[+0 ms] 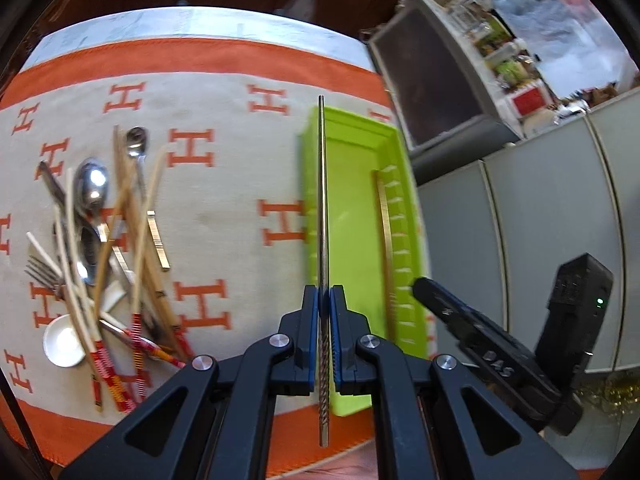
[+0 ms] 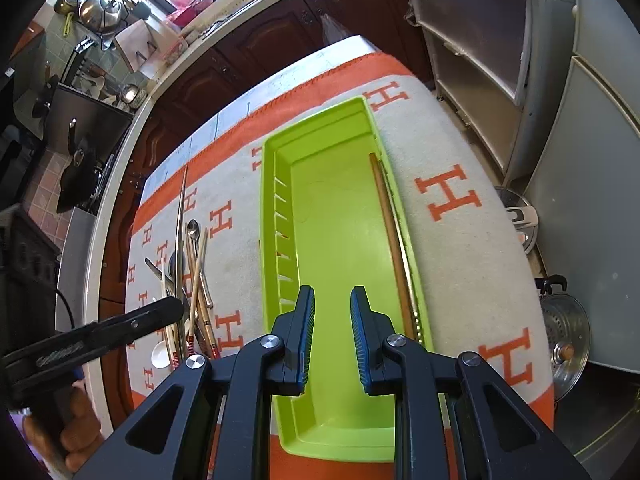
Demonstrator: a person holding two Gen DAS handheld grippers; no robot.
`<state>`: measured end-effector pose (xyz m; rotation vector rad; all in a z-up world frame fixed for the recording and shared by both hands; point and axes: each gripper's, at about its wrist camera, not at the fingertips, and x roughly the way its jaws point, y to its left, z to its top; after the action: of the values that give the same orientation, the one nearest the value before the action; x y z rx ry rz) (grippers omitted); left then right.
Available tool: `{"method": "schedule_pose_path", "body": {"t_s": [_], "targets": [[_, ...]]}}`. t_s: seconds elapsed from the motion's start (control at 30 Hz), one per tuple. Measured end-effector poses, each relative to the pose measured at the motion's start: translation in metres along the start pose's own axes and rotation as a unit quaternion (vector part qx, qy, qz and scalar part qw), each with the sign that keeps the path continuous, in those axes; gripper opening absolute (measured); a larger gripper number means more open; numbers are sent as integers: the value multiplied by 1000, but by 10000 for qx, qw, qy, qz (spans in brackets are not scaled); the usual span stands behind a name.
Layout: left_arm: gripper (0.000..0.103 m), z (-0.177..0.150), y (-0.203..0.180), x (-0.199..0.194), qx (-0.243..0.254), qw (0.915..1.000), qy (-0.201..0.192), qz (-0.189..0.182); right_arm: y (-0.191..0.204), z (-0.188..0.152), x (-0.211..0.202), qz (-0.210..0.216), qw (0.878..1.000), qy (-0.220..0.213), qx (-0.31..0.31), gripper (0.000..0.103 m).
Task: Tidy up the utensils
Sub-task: 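Lower the steel chopstick into the green tray and open the left tool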
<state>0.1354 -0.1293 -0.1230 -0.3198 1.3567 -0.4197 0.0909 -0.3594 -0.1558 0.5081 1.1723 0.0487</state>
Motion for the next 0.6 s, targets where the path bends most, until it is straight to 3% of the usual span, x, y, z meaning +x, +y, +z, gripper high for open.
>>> {"method": "schedule_pose_path", "body": {"t_s": [0.17,0.33,0.4,0.47,0.6], "targets": [[4,3,-35,24,225,9995,67,-202,-10,-4,-15,-49,9998,-179,112,19],[6,-3,-51,57,542,9981,281,70,-23,-8,-29,-317,9986,-368,206,19],[17,-7,-53,62,739,9965,232,302,-28,-10,-34,-439,9978,-431,235,19],[37,-11,-53,60,831,9957,160,378,-32,-12,-38,-586,9967,-507,229,19],[55,-22,-49,37,979,9941,-208,425,-37,-16,-44,-748,9952,-580,228,19]]}}
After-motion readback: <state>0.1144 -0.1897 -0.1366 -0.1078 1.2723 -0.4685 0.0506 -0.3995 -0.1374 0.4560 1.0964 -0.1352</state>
